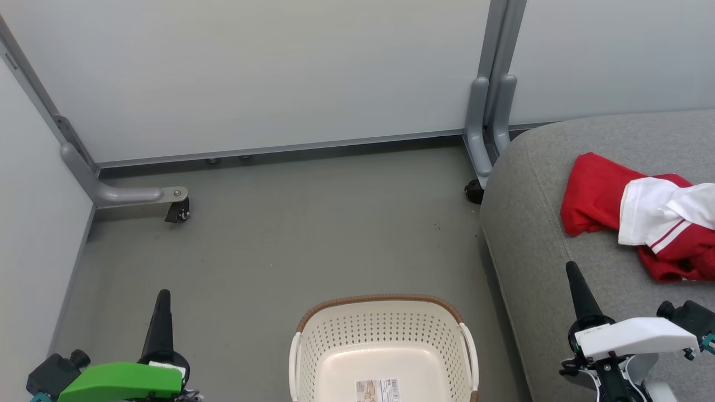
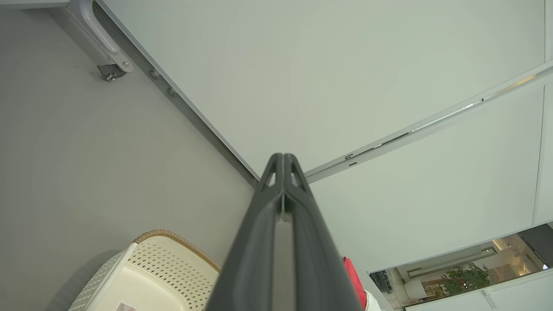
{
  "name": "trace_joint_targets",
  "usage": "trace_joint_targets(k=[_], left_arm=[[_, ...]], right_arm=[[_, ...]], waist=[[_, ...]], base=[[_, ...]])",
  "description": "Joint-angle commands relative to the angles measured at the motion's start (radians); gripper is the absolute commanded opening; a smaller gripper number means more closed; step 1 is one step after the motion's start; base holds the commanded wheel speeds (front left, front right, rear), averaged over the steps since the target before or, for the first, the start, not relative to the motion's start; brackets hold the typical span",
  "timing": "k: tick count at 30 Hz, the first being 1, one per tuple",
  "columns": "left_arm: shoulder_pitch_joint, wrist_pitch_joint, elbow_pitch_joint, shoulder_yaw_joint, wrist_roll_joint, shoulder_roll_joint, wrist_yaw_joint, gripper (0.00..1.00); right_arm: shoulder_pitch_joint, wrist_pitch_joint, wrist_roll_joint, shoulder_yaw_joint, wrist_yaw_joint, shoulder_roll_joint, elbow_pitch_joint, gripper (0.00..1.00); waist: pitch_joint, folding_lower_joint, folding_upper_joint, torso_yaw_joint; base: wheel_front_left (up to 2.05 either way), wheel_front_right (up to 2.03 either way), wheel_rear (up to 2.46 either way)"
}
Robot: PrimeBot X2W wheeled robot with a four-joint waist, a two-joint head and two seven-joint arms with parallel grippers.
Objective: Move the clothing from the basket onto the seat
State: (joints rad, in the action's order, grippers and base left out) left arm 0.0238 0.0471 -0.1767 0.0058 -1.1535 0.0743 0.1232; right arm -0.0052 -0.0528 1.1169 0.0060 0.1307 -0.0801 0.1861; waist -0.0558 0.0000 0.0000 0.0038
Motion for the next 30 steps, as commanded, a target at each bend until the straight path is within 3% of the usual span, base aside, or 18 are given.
trace_joint_targets(k=[1, 30], left_arm=[[-0.033, -0.007, 0.001, 0.009, -0.03, 0.007, 0.005, 0.0], [-0.092, -0.079, -0.037, 0.046, -0.284, 0.004, 0.009, 0.0]], right_arm=[[-0.022, 0.008, 0.031, -0.007, 0.0, -0.006, -0.003, 0.0], [-0.071, 0.079, 0.308, -0.048, 0.0, -0.003, 0.03, 0.0]], waist=[[0.002, 0.0, 0.0, 0.0], [0.03, 0.0, 0.0, -0.002]], base=[[0.0, 0.0, 0.0], [0.0, 0.0, 0.0]])
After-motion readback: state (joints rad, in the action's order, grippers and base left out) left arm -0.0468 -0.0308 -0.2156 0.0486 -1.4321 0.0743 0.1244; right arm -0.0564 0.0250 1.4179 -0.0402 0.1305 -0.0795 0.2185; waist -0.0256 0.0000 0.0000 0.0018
